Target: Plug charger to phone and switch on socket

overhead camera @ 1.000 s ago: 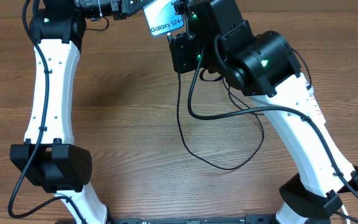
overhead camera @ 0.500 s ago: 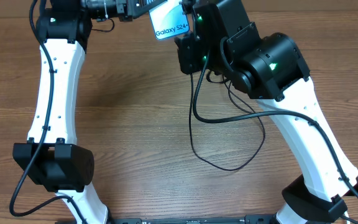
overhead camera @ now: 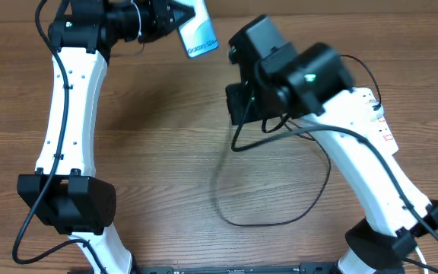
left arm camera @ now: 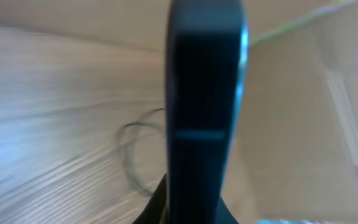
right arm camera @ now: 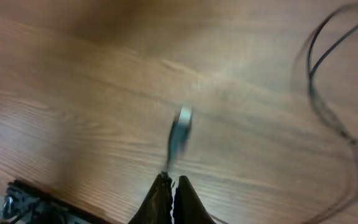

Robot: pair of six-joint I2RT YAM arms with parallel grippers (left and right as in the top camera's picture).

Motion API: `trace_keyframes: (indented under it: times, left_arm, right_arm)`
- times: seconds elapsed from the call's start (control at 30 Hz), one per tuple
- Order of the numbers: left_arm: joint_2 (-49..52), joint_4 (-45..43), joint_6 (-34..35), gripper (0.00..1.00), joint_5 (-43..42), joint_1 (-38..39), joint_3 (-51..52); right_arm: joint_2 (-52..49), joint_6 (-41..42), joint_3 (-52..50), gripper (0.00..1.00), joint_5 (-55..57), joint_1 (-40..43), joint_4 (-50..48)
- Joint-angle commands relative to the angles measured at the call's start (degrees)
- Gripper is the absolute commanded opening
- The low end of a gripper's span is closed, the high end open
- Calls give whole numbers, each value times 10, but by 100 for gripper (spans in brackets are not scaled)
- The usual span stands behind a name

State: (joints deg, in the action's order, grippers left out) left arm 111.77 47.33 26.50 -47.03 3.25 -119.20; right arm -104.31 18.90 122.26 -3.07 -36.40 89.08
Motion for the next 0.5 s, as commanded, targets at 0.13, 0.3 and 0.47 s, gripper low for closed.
trace_keyframes:
  times: [0.13,0.3,0.47]
  left_arm:
    - [-8,79,-47,4,223,-3,-5]
    - [-8,91,-52,4,266,-3,-5]
    - [-8,110,-46,4,335,-3,-5]
  right_arm:
    - [4,54,-218,4,-22,2,-147]
    - [1,85,-316,4,-26,1,-267]
    - [-3,87,-318,20,-57,1,-320]
